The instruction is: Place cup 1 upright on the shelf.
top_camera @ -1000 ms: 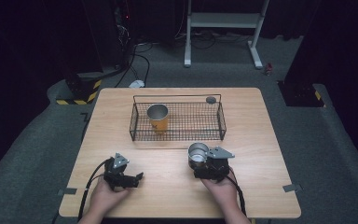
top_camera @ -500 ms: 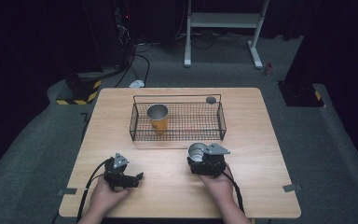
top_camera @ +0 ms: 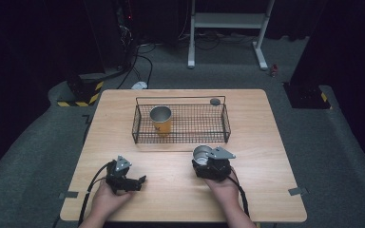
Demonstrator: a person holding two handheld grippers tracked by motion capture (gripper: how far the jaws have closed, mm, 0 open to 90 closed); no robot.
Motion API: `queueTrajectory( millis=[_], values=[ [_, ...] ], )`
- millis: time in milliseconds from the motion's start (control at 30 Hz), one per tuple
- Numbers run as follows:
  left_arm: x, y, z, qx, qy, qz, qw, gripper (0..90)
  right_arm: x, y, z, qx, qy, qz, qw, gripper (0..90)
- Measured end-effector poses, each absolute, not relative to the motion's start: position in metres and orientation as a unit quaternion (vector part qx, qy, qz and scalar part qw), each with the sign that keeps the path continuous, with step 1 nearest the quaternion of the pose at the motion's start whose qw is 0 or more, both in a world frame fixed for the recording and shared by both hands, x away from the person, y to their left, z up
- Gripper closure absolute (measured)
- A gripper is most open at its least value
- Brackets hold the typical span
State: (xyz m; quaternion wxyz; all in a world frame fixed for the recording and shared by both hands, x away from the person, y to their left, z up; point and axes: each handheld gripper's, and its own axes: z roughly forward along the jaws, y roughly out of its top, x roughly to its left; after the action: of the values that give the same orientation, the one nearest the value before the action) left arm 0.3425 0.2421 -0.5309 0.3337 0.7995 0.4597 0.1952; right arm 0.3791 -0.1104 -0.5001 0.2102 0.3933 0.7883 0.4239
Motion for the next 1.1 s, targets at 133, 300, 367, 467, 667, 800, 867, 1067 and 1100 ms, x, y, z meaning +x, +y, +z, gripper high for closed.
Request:
queueTrajectory(
  millis=[133, 300, 367, 467, 667, 800, 867, 1067, 1100],
  values=[
    [0.342, 0.242, -0.531, 0.8, 0.46, 0.195, 0.334, 0.0, 0.377, -0.114, -0.498, 0.392, 0.785, 0.427, 0.216, 18.4],
    [0.342, 0.242, -0.531, 0.799, 0.461, 0.195, 0.334, 0.1, 0.375, -0.121, -0.494, 0.399, 0.775, 0.438, 0.221, 18.4],
    [0.343, 0.242, -0.531, 0.799, 0.461, 0.194, 0.334, 0.1, 0.374, -0.123, -0.494, 0.404, 0.772, 0.437, 0.222, 18.5],
    [0.343, 0.242, -0.531, 0.799, 0.462, 0.195, 0.333, 0.2, 0.374, -0.125, -0.494, 0.41, 0.771, 0.437, 0.217, 18.5],
    [0.342, 0.241, -0.53, 0.797, 0.464, 0.198, 0.331, 0.5, 0.37, -0.129, -0.491, 0.41, 0.767, 0.439, 0.227, 18.5],
    [0.343, 0.241, -0.53, 0.798, 0.464, 0.196, 0.331, 0.5, 0.367, -0.131, -0.487, 0.411, 0.764, 0.44, 0.232, 18.5],
    [0.343, 0.241, -0.53, 0.798, 0.463, 0.196, 0.333, 0.9, 0.366, -0.131, -0.485, 0.412, 0.761, 0.442, 0.235, 18.5],
    [0.343, 0.242, -0.53, 0.797, 0.463, 0.195, 0.334, 1.2, 0.362, -0.135, -0.479, 0.414, 0.76, 0.441, 0.24, 18.5],
    [0.343, 0.242, -0.53, 0.797, 0.464, 0.195, 0.334, 1.2, 0.361, -0.137, -0.48, 0.415, 0.759, 0.442, 0.238, 18.5]
  ],
)
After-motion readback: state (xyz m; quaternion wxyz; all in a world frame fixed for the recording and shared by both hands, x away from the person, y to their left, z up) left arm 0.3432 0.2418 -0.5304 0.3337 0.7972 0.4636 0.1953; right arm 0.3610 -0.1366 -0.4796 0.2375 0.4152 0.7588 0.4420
